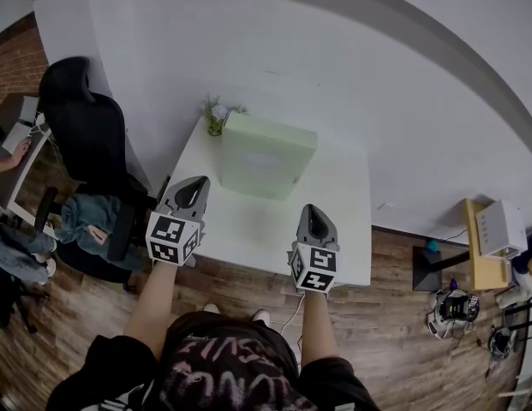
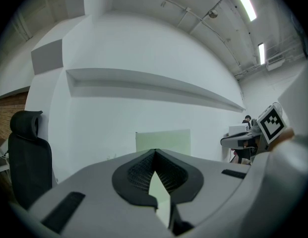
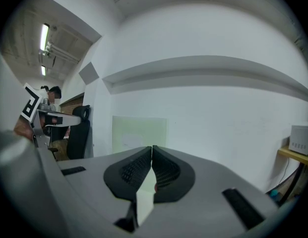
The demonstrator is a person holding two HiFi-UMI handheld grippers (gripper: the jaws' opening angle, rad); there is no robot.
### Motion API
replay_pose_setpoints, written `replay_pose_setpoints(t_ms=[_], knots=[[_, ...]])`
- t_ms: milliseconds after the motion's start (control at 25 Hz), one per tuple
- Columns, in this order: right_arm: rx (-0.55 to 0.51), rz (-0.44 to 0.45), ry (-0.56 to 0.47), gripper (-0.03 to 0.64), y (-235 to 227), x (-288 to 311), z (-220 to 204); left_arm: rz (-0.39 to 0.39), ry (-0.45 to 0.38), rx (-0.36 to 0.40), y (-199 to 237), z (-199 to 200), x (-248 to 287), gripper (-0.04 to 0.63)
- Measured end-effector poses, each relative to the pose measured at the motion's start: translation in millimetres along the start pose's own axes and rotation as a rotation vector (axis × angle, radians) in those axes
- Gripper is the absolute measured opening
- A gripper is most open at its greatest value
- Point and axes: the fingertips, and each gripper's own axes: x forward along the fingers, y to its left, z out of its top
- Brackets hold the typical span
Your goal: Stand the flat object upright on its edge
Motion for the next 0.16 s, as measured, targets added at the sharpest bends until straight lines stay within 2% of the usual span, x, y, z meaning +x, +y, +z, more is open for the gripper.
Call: replay_pose_setpoints(t_ms=[160], knots=[[-0.003,0.003,-0.004,0.025,2.6,1.9,1.4,-0.006,-0.011,-0.004,0.3,1.2,0.2,0.014]])
